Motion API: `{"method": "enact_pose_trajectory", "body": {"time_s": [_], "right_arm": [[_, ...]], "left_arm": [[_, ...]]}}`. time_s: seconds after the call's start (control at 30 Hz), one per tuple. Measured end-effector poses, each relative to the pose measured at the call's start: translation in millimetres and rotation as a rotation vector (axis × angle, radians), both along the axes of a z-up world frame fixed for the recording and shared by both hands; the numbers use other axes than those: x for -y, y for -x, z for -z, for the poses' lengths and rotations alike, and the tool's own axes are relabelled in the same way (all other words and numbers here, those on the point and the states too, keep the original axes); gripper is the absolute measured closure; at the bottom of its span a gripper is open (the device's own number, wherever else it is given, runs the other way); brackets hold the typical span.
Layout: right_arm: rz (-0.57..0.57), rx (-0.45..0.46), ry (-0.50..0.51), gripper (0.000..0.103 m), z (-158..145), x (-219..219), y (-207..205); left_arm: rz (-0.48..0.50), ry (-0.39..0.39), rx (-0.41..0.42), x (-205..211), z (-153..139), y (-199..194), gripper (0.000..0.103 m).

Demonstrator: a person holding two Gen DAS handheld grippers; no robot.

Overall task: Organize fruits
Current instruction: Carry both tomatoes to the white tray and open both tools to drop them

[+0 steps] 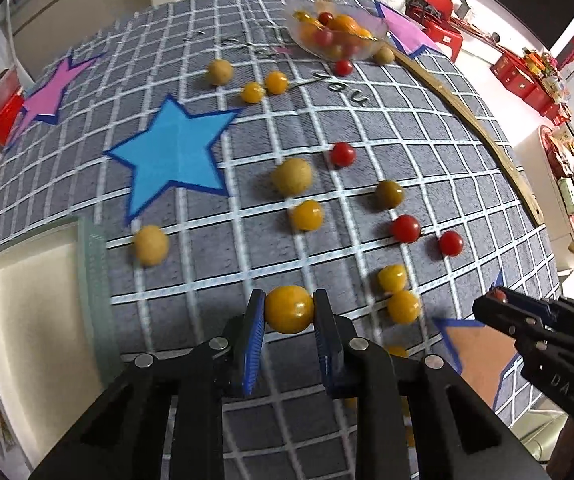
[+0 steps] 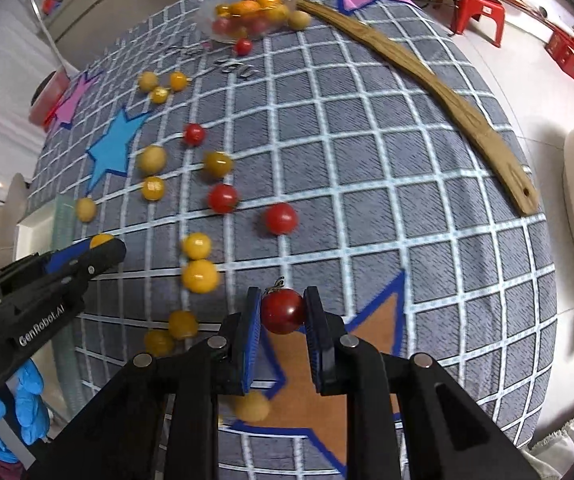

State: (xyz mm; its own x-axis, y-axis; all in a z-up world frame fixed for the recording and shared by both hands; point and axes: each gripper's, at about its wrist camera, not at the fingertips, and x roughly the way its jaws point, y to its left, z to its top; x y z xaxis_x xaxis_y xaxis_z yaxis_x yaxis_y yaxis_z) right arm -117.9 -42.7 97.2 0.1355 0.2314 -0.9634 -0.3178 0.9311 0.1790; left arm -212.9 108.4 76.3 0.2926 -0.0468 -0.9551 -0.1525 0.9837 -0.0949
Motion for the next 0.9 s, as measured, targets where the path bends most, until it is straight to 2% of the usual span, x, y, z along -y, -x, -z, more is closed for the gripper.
{"method": "enact_pose_trajectory", "body": {"time_s": [0.27,0.5,0.77,0.9], "right_arm": [[-0.097,0.004,-0.034,0.08,-11.7,-50.4,10.3],[-0.222,-0.002,-0.073,0.08,-17.0,-123.0,25.3],[-0.366,-0.005,-0.118,0.08,-19.9,-217.2,42.3],[-0.403,-0.04,-0.124,0.08,-6.3,-258.7,45.8]], "left_arm": [[-0.096,-0.03,0.013,-51.0,-9.6,28.3,0.078],[-0.219,-0.072,0.004,-110.3,-7.2,59.0,0.078],[-0.344,-0.15,-0.022,-178.6,8.1,89.2,0.078],[-0.381,-0.153,-0.048,-203.3,22.8,101.5,0.078]]}}
